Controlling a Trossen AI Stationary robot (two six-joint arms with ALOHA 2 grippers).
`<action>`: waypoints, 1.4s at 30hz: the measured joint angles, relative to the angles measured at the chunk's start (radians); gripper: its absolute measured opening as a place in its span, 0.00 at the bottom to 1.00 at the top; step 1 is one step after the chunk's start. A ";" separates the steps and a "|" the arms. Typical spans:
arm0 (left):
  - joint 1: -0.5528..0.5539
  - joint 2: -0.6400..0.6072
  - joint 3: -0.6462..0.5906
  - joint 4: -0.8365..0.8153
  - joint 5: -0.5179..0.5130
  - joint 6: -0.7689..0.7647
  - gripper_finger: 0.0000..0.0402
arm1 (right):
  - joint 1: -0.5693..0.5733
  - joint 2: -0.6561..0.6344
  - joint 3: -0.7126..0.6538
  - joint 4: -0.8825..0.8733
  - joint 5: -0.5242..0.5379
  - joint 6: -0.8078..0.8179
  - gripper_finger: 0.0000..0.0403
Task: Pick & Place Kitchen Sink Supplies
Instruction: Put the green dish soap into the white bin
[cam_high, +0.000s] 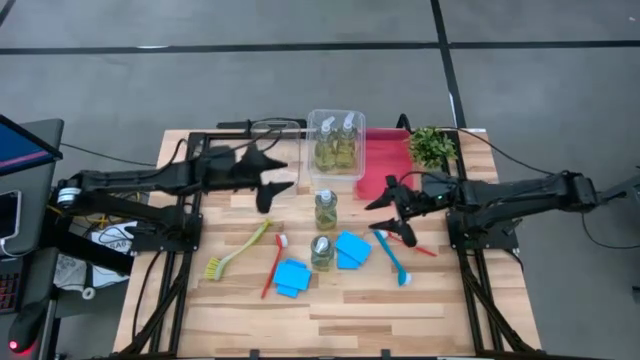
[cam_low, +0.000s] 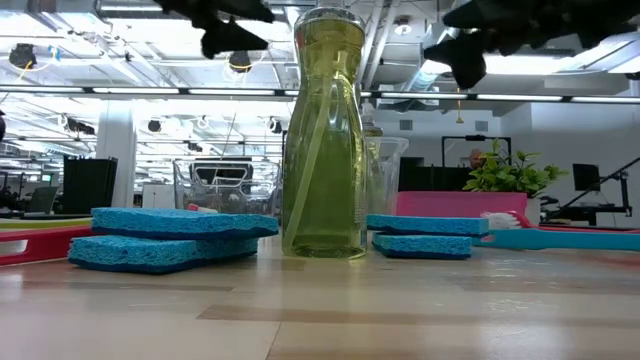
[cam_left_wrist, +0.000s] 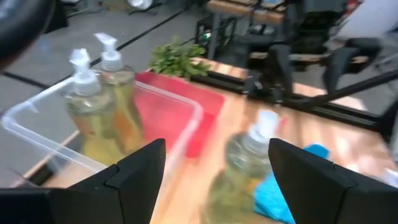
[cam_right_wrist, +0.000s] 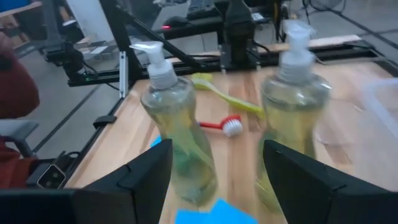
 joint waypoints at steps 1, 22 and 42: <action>-0.014 -0.025 -0.026 0.013 -0.001 -0.001 0.71 | 0.005 0.023 0.000 0.039 0.000 0.000 0.61; -0.168 -0.225 -0.304 0.127 0.029 0.012 0.71 | -0.068 0.281 0.000 0.405 0.005 -0.065 0.61; -0.197 -0.225 -0.304 0.155 0.146 0.062 0.71 | -0.145 0.422 0.015 0.608 0.005 -0.091 0.61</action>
